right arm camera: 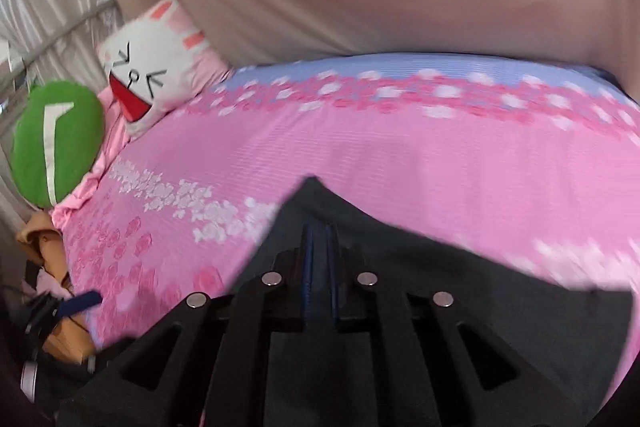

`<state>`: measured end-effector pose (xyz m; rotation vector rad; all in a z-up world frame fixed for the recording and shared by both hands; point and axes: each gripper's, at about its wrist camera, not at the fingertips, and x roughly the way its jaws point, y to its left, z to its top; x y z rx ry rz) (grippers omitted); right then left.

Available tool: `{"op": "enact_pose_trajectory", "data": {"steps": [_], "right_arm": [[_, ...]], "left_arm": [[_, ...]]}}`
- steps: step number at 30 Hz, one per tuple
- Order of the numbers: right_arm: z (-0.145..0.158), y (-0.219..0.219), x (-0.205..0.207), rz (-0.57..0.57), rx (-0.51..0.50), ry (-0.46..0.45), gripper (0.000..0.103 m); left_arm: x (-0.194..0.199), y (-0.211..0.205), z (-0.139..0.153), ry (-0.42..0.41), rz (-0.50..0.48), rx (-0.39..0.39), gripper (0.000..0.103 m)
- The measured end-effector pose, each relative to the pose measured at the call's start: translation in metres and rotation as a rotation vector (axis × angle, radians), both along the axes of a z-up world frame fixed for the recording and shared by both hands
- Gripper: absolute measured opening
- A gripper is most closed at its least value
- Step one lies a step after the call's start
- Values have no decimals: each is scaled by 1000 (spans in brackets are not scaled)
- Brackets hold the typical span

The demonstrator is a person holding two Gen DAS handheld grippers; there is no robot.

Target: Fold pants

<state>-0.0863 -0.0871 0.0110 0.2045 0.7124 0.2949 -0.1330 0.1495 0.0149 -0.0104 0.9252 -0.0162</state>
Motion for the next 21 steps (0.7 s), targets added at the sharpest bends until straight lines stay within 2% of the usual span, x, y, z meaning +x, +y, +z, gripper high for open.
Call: {"op": "enact_pose_trajectory", "data": {"steps": [2, 4, 5, 7, 8, 9, 11, 14, 16, 17, 18, 20, 21], "right_arm": [[-12, -47, -34, -104, -3, 31, 9], [-33, -80, -47, -215, -91, 87, 15], [-45, -95, -51, -231, -98, 111, 6], [-43, -117, -67, -235, 39, 98, 4], [-36, -122, -75, -248, 54, 83, 8], [-24, -119, -83, -267, 22, 39, 13], [-13, -114, -91, -258, -31, -2, 13], [-31, -115, -87, -245, -76, 55, 15], [-40, -120, -93, -257, -33, 62, 15], [-39, -124, -98, -262, 0, 55, 21], [-36, -127, -103, -267, 32, 46, 34], [-36, -129, -106, -276, 43, 39, 48], [-39, -129, -103, -275, 36, 52, 48]], "left_arm": [[2, -8, -1, 8, -13, 2, 83], [5, -25, -1, 8, -43, 2, 83], [6, -34, -2, 5, -55, 2, 83], [8, -55, -1, 2, -90, 10, 83], [8, -64, -1, -3, -100, 14, 83], [8, -72, 0, -6, -111, 19, 83], [7, -89, 1, -3, -139, 22, 84], [4, -105, -1, 4, -165, 31, 84], [2, -110, -2, 12, -167, 39, 84], [1, -112, -3, 14, -168, 44, 84], [-1, -113, -3, 15, -169, 48, 84], [-2, -114, -5, 17, -169, 56, 84], [-2, -114, -5, 18, -168, 56, 84]]}}
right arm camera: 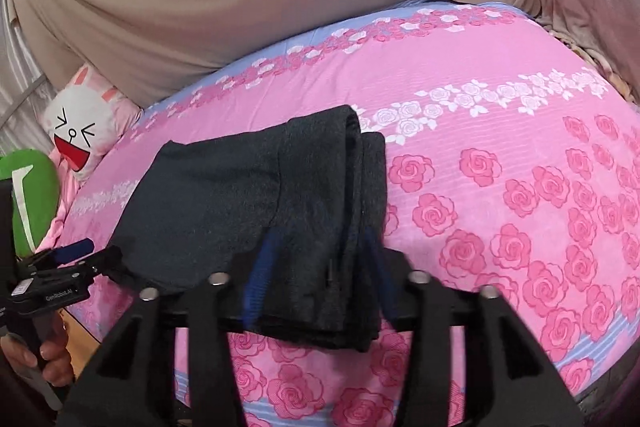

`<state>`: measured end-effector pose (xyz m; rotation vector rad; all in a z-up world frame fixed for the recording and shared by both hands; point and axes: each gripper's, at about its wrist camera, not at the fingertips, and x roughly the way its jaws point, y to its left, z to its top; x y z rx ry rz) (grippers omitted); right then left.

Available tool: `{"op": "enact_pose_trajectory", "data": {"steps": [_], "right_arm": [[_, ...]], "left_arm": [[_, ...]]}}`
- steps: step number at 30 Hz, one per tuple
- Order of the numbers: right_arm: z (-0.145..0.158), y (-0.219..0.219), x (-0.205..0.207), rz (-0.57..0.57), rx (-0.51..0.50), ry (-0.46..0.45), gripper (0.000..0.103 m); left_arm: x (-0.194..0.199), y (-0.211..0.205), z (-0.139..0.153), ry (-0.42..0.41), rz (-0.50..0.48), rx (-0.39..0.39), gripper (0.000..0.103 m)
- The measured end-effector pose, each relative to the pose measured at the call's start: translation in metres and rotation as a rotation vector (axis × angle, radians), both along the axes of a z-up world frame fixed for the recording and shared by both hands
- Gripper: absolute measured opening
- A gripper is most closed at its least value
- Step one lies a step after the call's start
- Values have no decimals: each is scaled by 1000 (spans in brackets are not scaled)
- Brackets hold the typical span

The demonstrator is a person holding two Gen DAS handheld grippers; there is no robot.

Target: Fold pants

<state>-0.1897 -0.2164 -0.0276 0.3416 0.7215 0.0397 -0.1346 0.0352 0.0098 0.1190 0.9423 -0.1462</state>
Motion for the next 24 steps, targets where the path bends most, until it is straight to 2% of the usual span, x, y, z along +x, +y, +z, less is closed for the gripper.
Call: {"op": "enact_pose_trajectory", "data": {"steps": [3, 5, 7, 8, 9, 11, 13, 14, 15, 17, 18, 19, 20, 22, 24], "right_arm": [[-9, 2, 8, 26, 27, 14, 46], [-13, 7, 15, 57, 44, 23, 37], [-12, 14, 23, 68, 5, 15, 29], [-3, 16, 23, 79, -4, -9, 18], [9, 16, 19, 92, 21, -47, 14], [42, 21, 3, 107, 35, -151, 13], [66, 31, -13, 131, -2, -230, 13], [64, 31, -14, 130, -8, -228, 13], [46, 26, -5, 115, -13, -173, 14], [-3, 14, 18, 64, -31, -2, 16], [-23, 3, 21, 25, 27, 29, 23], [-23, -4, 15, 20, 95, 4, 23], [-18, -6, 11, 17, 120, -5, 25], [1, -4, 3, -10, 47, -49, 25], [10, -3, 3, -8, 1, -35, 30]], "left_arm": [[0, -2, -1, 2, 4, 4, 84], [0, -2, -2, 2, 4, 4, 84], [0, -2, -1, 1, 7, 3, 84], [1, -1, -1, 5, 8, -2, 84], [2, 0, -1, 13, 12, -11, 84], [2, 3, 1, 12, 19, -16, 84], [0, 5, 3, -2, 26, -13, 84], [0, 6, 3, -5, 26, -16, 84], [1, 6, 2, -5, 26, -15, 84], [5, 5, -4, 14, 30, -15, 84], [8, 5, -8, 30, 30, -23, 84], [9, 5, -10, 37, 30, -24, 84], [9, 5, -11, 38, 32, -19, 84], [9, 5, -11, 33, 31, -15, 84], [10, 5, -11, 34, 29, -21, 84]]}}
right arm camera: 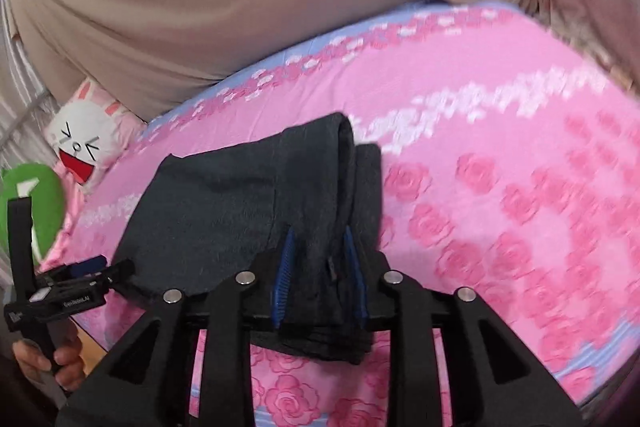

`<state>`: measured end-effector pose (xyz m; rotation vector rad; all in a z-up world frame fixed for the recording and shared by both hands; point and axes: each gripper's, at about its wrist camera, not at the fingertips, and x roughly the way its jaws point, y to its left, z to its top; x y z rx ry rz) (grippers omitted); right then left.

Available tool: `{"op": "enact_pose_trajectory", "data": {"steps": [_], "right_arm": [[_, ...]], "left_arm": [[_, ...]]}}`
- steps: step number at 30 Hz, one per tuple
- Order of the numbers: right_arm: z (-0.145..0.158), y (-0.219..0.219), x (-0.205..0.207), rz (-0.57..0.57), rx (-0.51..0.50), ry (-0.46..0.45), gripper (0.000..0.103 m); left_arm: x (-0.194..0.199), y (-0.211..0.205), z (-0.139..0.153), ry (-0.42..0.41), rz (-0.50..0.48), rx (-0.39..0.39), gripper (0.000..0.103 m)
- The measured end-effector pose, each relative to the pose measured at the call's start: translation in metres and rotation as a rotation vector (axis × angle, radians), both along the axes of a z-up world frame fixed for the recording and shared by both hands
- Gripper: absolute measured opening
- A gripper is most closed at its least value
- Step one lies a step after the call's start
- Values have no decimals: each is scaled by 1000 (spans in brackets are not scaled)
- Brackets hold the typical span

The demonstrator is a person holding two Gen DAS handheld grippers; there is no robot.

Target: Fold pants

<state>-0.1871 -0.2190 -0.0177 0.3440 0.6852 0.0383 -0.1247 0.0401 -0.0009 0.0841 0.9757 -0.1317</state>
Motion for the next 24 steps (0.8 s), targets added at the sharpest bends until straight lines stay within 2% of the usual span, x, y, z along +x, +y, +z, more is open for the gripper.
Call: {"op": "enact_pose_trajectory", "data": {"steps": [1, 3, 11, 13, 17, 19, 22, 24], "right_arm": [[1, -1, 0, -3, 0, 11, 33], [-1, -3, -2, -16, 10, 22, 50], [-14, -2, -10, -20, 29, 41, 50], [-16, -1, -10, -13, 37, 45, 52], [-25, -3, -14, 0, 85, 65, 62], [-31, -6, -17, 8, 131, 80, 65], [-39, -8, -18, 45, 252, 92, 69], [-43, -7, -15, 52, 282, 98, 78]], "left_arm": [[0, 0, 0, 0, 1, -1, 84], [1, 1, -1, 6, 2, -9, 84], [3, 6, -1, 11, -4, -38, 84], [3, 13, 1, 16, -20, -113, 84], [10, 37, -3, 64, -25, -324, 87], [16, 49, -7, 84, -12, -402, 87], [25, 63, -17, 107, 8, -504, 90], [34, 69, -30, 154, 27, -578, 91]]}}
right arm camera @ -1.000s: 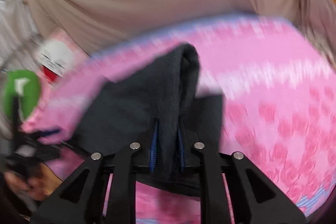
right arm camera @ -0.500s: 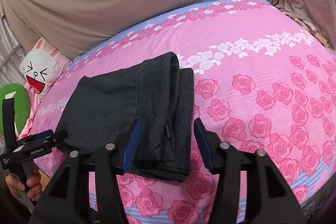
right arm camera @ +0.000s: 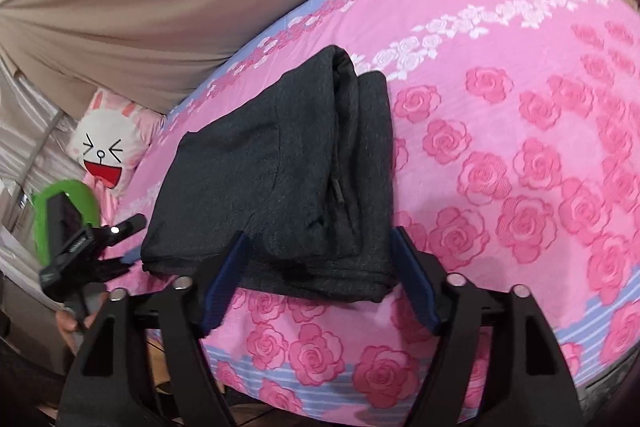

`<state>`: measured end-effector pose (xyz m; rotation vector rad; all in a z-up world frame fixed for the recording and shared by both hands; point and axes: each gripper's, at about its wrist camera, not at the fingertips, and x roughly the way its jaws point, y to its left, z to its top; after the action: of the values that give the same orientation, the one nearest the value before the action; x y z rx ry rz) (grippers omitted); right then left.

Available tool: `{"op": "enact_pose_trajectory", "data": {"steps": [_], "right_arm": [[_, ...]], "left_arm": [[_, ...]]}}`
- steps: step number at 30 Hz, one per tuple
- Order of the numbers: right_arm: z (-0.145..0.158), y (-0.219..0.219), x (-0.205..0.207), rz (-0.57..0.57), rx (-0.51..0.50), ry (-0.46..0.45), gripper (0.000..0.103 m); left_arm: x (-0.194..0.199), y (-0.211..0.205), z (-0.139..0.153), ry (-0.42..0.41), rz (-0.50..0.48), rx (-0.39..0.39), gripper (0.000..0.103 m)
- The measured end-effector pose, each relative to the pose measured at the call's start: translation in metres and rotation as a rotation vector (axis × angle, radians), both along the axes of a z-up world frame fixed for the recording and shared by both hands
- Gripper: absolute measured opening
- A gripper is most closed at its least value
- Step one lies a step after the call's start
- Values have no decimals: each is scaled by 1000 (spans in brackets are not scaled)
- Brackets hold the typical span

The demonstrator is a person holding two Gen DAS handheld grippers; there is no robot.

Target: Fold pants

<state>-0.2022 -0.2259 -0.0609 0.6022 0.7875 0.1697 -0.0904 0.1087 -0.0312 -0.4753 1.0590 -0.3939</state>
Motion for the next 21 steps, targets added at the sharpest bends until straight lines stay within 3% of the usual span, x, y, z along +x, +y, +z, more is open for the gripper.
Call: {"op": "enact_pose_trajectory", "data": {"steps": [1, 4, 7, 8, 9, 10, 12, 15, 21], "right_arm": [[0, 1, 2, 2, 0, -5, 79], [0, 5, 12, 8, 16, -13, 83], [-3, 4, 22, 1, 51, -26, 78], [-5, 2, 25, -7, 60, -27, 60], [-10, 0, 30, -12, 83, -14, 37], [-10, 0, 31, -19, 104, -14, 35], [5, 8, 23, -21, 50, -46, 30], [36, 18, 7, 9, 35, -124, 29], [119, 36, -35, 56, -60, -333, 29]], "left_arm": [[0, 3, 2, -36, 15, -32, 92], [9, -2, 2, -28, -11, -65, 90], [17, -16, 4, -28, -58, -86, 83], [19, -18, 5, -41, -50, -68, 74], [21, -21, 5, -44, -48, -39, 47], [24, -23, 5, -32, -34, 10, 27], [24, -18, 10, -17, -27, -30, 20], [10, -13, 38, -68, -51, -56, 16], [-39, -11, 128, -257, -131, -84, 16]]}}
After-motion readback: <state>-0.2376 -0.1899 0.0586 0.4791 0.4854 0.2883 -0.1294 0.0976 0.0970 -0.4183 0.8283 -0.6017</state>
